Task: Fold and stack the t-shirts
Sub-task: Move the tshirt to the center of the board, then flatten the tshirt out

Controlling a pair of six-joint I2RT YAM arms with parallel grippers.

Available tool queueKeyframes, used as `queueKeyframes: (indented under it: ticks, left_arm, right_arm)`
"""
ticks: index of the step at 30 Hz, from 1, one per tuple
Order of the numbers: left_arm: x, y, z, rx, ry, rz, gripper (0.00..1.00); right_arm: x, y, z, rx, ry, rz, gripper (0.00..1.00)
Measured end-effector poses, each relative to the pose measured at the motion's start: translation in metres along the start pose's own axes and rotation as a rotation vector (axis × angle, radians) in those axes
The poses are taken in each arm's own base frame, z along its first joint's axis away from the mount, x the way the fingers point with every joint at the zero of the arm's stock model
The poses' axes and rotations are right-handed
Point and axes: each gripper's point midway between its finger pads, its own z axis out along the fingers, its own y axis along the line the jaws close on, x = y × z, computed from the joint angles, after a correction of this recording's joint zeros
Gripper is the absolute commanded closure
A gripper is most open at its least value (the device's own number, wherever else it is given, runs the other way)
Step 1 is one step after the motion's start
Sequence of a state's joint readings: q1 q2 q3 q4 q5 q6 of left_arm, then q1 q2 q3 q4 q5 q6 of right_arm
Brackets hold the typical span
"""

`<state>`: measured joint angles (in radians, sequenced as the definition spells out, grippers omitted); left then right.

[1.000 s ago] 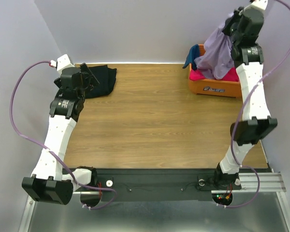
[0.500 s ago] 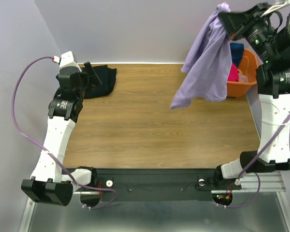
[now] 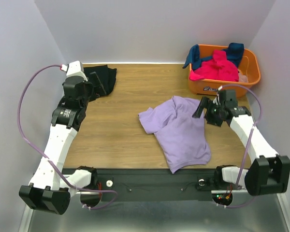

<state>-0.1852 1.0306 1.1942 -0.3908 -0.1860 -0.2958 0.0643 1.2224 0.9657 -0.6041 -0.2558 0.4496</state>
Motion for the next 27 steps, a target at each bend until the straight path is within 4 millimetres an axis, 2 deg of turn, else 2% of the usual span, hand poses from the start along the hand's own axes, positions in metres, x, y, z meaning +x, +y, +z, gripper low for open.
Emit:
queueKeyframes:
  ticks: [2, 3, 6, 8, 11, 13, 17, 18, 20, 22, 24, 27]
  left_arm:
    - [0.013, -0.001, 0.002, 0.004, 0.03, 0.011, 0.03]
    - [0.021, -0.002, 0.004, 0.007, 0.048, 0.019, 0.03]
    - [0.036, -0.004, 0.006, 0.014, 0.081, 0.032, 0.03]
    - [0.043, -0.006, 0.009, 0.017, 0.097, 0.035, 0.03]
    - [0.056, -0.012, 0.018, 0.028, 0.127, 0.04, 0.04]
    - [0.069, -0.022, 0.027, 0.048, 0.157, 0.053, 0.04]
    - [0.11, -0.055, 0.047, 0.142, 0.26, 0.079, 0.04]
    - [0.118, -0.059, 0.049, 0.159, 0.279, 0.079, 0.05]
    - [0.149, -0.07, 0.056, 0.204, 0.363, 0.081, 0.05]
    - [0.176, -0.074, 0.06, 0.223, 0.434, 0.08, 0.05]
    - [0.194, -0.072, 0.06, 0.221, 0.487, 0.08, 0.05]
    - [0.206, -0.069, 0.058, 0.219, 0.519, 0.081, 0.05]
  right_arm:
    - [0.027, -0.018, -0.004, 0.057, 0.055, -0.002, 0.02]
    - [0.032, -0.018, -0.014, 0.06, 0.051, -0.017, 0.02]
    - [0.028, 0.001, -0.033, 0.004, -0.009, -0.089, 0.05]
    - [0.036, 0.021, -0.037, -0.047, -0.005, -0.153, 0.06]
    - [0.072, 0.049, -0.031, -0.104, 0.087, -0.254, 0.06]
    - [0.108, 0.067, -0.023, -0.126, 0.184, -0.335, 0.07]
    - [0.17, 0.081, -0.011, -0.112, 0.334, -0.465, 0.08]
    - [0.175, 0.082, -0.009, -0.104, 0.345, -0.479, 0.09]
    - [0.201, 0.082, -0.003, -0.073, 0.393, -0.549, 0.1]
    - [0.216, 0.078, 0.004, -0.03, 0.415, -0.593, 0.12]
    - [0.229, 0.073, 0.009, 0.009, 0.433, -0.633, 0.17]
    - [0.243, 0.068, 0.013, 0.053, 0.441, -0.669, 0.28]
